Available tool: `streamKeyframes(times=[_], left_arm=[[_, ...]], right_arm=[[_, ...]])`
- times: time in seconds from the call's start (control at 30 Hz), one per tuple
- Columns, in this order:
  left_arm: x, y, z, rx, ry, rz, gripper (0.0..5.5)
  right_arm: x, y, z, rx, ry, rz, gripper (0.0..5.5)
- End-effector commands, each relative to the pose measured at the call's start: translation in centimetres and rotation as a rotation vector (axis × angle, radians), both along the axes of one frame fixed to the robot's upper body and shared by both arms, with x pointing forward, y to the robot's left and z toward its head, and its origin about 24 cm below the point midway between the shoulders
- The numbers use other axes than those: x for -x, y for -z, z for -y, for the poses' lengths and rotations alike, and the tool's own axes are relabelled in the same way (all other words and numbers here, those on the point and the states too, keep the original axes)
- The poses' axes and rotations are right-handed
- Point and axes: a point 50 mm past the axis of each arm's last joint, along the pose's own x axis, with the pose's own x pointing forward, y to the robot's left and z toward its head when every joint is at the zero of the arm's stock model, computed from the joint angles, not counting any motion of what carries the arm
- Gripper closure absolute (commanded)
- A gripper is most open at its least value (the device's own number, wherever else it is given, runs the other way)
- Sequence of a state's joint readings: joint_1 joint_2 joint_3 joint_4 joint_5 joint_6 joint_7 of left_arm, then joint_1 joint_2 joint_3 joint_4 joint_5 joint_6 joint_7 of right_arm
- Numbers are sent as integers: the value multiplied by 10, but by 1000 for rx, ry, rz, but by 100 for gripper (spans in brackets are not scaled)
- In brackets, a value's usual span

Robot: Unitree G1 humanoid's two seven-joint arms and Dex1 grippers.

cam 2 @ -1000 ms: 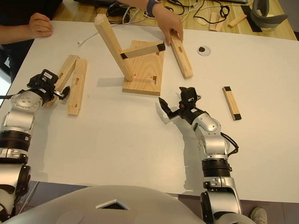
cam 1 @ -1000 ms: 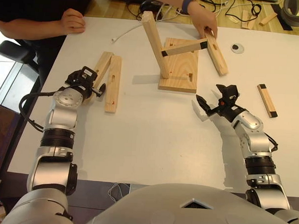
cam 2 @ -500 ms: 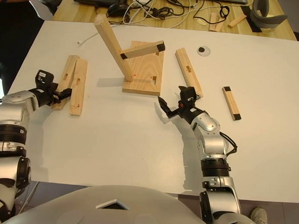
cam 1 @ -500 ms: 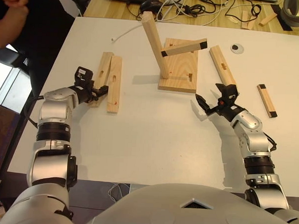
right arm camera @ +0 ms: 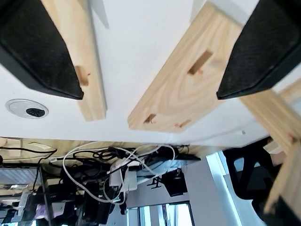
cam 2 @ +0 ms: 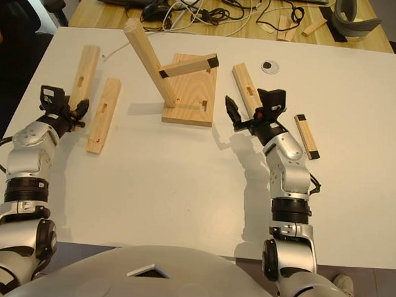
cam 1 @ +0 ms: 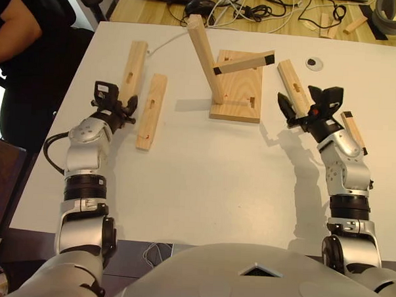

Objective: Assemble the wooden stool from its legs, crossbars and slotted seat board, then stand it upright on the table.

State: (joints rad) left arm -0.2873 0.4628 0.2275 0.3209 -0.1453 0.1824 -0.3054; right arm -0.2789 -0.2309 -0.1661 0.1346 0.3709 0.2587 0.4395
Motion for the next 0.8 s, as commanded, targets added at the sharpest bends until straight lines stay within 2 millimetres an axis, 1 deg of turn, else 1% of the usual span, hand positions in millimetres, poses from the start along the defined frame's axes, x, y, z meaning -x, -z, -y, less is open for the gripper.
streamKeyframes(times=[0.03, 0.07, 0.1, 0.13, 0.17, 0.2, 0.23, 0.27, 0.3, 0.33, 0.37, 0.4, 0.47, 0.53, 0.67, 0.77, 0.8], left_arm=[[-11, -69, 9, -53, -35, 353, 345], [-12, -93, 14, -87, -34, 478, 345], [-11, -108, 17, -109, -32, 557, 346], [-9, -130, 26, -159, -2, 673, 346], [-7, -142, 31, -190, 19, 742, 346], [-7, -158, 45, -218, 81, 826, 346], [-6, -168, 55, -235, 124, 882, 346], [-6, -181, 72, -253, 210, 946, 346], [-5, -190, 83, -268, 270, 989, 346], [-5, -197, 98, -312, 365, 1028, 346], [-4, -201, 109, -345, 430, 1052, 346], [-4, -200, 119, -391, 501, 1067, 346], [-4, -194, 132, -445, 597, 1080, 346], [-4, -186, 140, -463, 659, 1084, 346], [-7, -174, 145, -450, 706, 1071, 346], [-12, -176, 144, -415, 677, 1071, 346], [-14, -178, 142, -386, 657, 1062, 346]], right_arm=[[-24, -86, 35, -142, 122, 217, 10], [-27, -119, 44, -188, 135, 299, 10], [-27, -140, 49, -216, 136, 348, 10], [-26, -165, 46, -261, 101, 410, 10], [-24, -179, 43, -288, 72, 440, 10], [-23, -194, 30, -337, -7, 464, 10], [-21, -204, 21, -369, -64, 477, 10], [-19, -217, 3, -441, -166, 479, 10], [-17, -226, -9, -487, -239, 477, 10], [-14, -235, -27, -531, -340, 471, 10], [-10, -242, -39, -557, -408, 464, 10], [-10, -248, -52, -594, -475, 453, 10], [-8, -256, -71, -650, -564, 429, 10], [-7, -259, -85, -678, -629, 408, 10], [1, -256, -102, -686, -747, 377, 10], [6, -251, -108, -660, -812, 358, 10], [9, -246, -109, -631, -847, 351, 10]])
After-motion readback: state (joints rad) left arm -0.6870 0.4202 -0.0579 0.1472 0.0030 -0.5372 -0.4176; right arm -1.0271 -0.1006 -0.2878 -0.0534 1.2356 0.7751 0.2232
